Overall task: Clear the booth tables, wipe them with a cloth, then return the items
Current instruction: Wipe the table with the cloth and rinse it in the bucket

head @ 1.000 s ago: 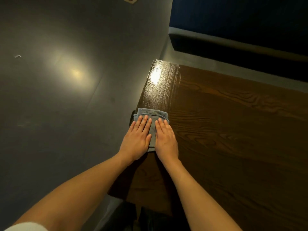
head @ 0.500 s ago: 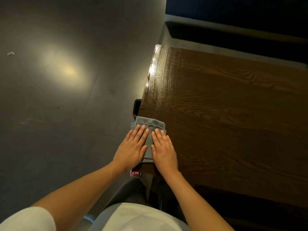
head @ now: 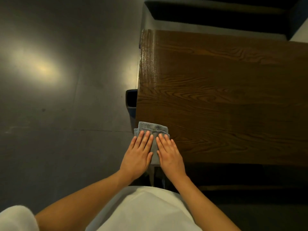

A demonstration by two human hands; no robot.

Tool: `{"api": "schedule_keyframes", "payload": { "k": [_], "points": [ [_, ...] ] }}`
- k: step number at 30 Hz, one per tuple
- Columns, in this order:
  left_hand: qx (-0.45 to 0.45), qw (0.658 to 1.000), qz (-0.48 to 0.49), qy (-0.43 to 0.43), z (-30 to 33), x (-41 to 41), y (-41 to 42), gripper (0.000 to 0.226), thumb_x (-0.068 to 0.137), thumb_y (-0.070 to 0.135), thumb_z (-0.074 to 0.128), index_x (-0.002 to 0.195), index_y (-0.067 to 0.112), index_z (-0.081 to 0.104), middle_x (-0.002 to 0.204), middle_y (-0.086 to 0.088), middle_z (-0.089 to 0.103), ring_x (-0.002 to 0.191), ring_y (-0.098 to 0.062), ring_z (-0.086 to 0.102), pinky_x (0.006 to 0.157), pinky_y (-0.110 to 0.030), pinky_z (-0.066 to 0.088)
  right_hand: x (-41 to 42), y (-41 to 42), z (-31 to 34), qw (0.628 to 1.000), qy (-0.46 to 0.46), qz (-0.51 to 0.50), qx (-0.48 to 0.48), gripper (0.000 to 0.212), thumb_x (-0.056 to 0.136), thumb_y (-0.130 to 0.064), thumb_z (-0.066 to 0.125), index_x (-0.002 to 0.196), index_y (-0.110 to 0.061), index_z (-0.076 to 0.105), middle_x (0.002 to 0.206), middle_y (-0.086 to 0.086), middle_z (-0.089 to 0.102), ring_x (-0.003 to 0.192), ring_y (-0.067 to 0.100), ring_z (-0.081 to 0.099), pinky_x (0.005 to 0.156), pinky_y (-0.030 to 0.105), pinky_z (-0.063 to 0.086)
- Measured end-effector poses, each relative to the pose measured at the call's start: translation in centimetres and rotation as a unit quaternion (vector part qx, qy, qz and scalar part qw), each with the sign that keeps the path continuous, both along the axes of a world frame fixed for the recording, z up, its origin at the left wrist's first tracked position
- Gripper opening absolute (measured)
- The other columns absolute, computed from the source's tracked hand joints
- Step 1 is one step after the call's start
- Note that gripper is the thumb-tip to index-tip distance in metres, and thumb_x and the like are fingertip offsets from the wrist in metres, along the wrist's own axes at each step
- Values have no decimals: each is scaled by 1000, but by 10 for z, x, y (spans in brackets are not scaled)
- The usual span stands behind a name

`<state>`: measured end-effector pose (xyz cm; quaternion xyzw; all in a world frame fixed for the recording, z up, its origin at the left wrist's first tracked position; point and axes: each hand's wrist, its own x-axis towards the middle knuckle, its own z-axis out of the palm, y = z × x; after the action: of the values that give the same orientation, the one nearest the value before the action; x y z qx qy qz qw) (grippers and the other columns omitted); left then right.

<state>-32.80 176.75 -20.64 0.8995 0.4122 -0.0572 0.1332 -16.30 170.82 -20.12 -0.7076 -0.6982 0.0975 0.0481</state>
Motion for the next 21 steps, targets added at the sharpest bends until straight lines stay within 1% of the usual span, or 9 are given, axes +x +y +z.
{"api": "schedule_keyframes", "payload": {
  "k": [2, 5, 7, 9, 12, 17, 21],
  "points": [
    [-6, 1000, -25, 2, 1, 9, 3, 63, 105, 43, 25, 158, 9, 24, 166, -12, 19, 154, -30, 13, 122, -45, 13, 8, -5, 0, 1000, -6, -17, -10, 54, 99, -29, 32, 149, -11, 43, 155, 9, 42, 145, 22, 36, 119, 42, 32],
    [-13, 999, -51, 0, 4, 33, 6, 63, 105, 43, 25, 159, 11, 20, 167, -11, 17, 155, -30, 10, 123, -45, 10, 30, -12, 0, 999, -17, -35, -11, 54, 99, -29, 33, 150, -11, 40, 156, 8, 41, 146, 21, 34, 118, 41, 25],
    [-14, 998, -57, -3, 6, 56, 7, 63, 105, 42, 26, 159, 10, 21, 166, -12, 17, 155, -29, 11, 123, -44, 10, 52, -12, 1, 999, -22, -45, -9, 54, 99, -28, 34, 149, -9, 40, 155, 9, 42, 144, 22, 38, 116, 41, 23],
    [-15, 998, -53, -5, 9, 74, 9, 63, 104, 41, 26, 159, 10, 21, 166, -12, 18, 155, -28, 12, 123, -44, 11, 69, -9, 2, 999, -19, -44, 0, 53, 99, -27, 35, 148, -8, 42, 154, 9, 43, 142, 23, 41, 116, 41, 24],
    [-13, 999, -41, -7, 11, 102, 15, 63, 105, 42, 24, 160, 10, 19, 167, -12, 16, 155, -27, 10, 124, -44, 9, 99, -1, 3, 999, -12, -33, -2, 54, 100, -28, 35, 151, -9, 36, 156, 8, 40, 144, 23, 38, 118, 41, 24],
    [-3, 1000, 5, -4, 12, 147, 32, 64, 104, 41, 25, 160, 11, 17, 166, -12, 16, 155, -26, 10, 124, -42, 9, 145, 30, 7, 999, 1, -20, -32, 55, 100, -30, 34, 152, -13, 38, 157, 6, 40, 146, 21, 35, 117, 44, 31],
    [8, 999, 34, 1, 10, 169, 52, 64, 103, 41, 26, 159, 12, 18, 166, -12, 19, 154, -26, 11, 124, -41, 9, 169, 60, 7, 999, 11, 6, -51, 56, 100, -32, 31, 152, -13, 39, 158, 6, 39, 146, 21, 35, 117, 45, 31]
  ]
}}
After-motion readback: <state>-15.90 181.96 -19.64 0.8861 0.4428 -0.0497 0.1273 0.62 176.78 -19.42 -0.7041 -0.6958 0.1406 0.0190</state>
